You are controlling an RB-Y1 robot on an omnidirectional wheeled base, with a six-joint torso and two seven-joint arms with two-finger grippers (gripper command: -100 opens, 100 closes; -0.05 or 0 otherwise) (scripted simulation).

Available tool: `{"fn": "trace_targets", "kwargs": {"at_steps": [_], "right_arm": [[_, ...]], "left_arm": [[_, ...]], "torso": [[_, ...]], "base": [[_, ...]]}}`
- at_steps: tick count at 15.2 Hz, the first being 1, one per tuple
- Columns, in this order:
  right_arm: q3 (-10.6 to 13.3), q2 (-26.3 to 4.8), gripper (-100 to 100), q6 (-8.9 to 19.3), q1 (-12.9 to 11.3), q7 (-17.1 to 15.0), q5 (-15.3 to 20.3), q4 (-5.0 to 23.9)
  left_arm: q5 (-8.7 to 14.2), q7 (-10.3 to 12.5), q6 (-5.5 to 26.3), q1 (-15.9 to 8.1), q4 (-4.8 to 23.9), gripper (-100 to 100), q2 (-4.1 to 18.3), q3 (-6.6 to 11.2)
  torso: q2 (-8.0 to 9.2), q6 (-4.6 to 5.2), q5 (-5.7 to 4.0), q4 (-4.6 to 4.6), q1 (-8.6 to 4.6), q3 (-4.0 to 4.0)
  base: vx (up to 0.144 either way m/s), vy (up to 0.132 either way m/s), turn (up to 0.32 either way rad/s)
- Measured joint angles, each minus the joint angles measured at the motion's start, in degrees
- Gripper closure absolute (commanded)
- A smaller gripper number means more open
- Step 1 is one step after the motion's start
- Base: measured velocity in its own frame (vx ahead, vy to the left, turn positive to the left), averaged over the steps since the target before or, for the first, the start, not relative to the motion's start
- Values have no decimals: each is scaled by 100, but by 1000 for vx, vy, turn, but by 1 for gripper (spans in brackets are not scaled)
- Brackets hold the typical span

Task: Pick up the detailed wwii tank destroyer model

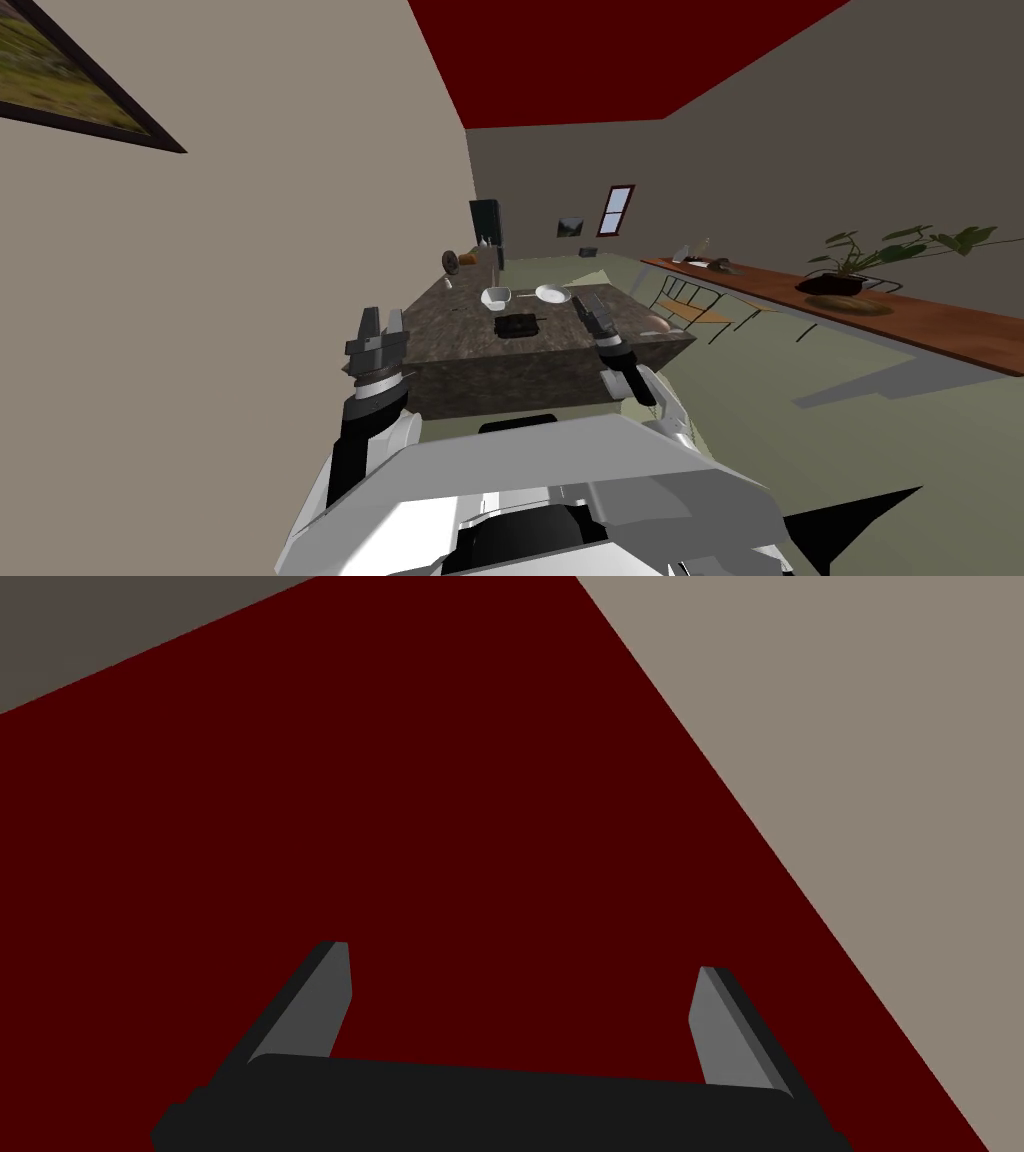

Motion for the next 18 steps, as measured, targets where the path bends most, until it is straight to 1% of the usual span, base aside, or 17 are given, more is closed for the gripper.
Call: {"fn": "trace_targets", "kwargs": {"at_steps": [3,5,8,10,12,14,16,18], "right_arm": [[-37,-49,-100,-3,-107,337,140,194],[-47,-62,-100,-6,-142,550,181,259],[-79,-95,-100,-15,-265,895,318,477],[-110,-125,-100,-33,-378,1137,438,684],[-123,-139,-100,-31,-409,1355,478,740],[-152,-164,-100,-35,-521,1583,589,927],[-164,-172,-100,-42,-531,1791,628,974],[-187,-182,-100,-60,-618,2018,743,1146]], "left_arm": [[0,0,0,0,0,0,0,0],[0,0,0,0,0,0,0,0],[0,0,0,0,0,0,0,0],[0,0,0,0,0,0,0,0],[0,0,0,0,0,0,0,0],[0,0,0,0,0,0,0,0],[0,0,0,0,0,0,0,0],[0,0,0,0,0,0,0,0]], "torso": [[0,0,1,0,4,0],[-1,-1,1,0,-1,0],[-1,-1,0,0,-1,-1],[-3,0,1,-1,4,-2],[-1,-1,1,0,-1,-1],[-1,0,1,0,2,-1],[-1,-1,0,0,-3,0],[-2,0,0,0,1,-1]], "base": [[-6,39,-40],[-3,22,-18],[-3,33,-40],[-2,40,-31],[-5,25,-20],[-6,35,-36],[-3,20,-16],[-2,34,-40]]}}
